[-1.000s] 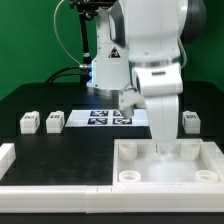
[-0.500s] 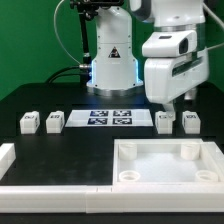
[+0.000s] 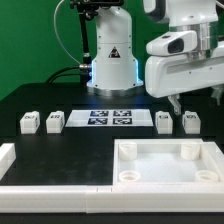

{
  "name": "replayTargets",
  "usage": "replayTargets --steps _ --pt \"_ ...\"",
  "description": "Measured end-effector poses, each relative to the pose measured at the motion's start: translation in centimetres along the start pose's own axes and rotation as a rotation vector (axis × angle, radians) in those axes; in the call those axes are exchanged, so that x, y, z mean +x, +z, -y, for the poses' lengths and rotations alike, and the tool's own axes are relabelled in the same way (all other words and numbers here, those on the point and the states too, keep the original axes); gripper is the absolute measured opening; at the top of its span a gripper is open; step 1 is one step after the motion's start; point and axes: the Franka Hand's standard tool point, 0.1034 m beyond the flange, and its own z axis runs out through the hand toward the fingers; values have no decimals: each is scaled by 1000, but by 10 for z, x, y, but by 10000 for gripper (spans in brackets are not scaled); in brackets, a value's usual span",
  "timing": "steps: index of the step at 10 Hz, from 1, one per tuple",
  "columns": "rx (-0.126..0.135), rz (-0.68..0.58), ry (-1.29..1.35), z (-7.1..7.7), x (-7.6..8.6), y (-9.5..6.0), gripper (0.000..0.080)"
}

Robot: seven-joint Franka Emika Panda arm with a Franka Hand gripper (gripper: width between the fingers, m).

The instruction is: Assemble one leg

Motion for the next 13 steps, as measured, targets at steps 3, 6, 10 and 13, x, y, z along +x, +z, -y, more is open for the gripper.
replayTargets --steps 3,6,10,13 --pt "-8 40 123 16 -13 2 649" --pt "-28 252 99 10 -20 3 649" --pt "-64 742 178 -2 -44 22 649" --pt "-75 958 215 7 -39 42 649"
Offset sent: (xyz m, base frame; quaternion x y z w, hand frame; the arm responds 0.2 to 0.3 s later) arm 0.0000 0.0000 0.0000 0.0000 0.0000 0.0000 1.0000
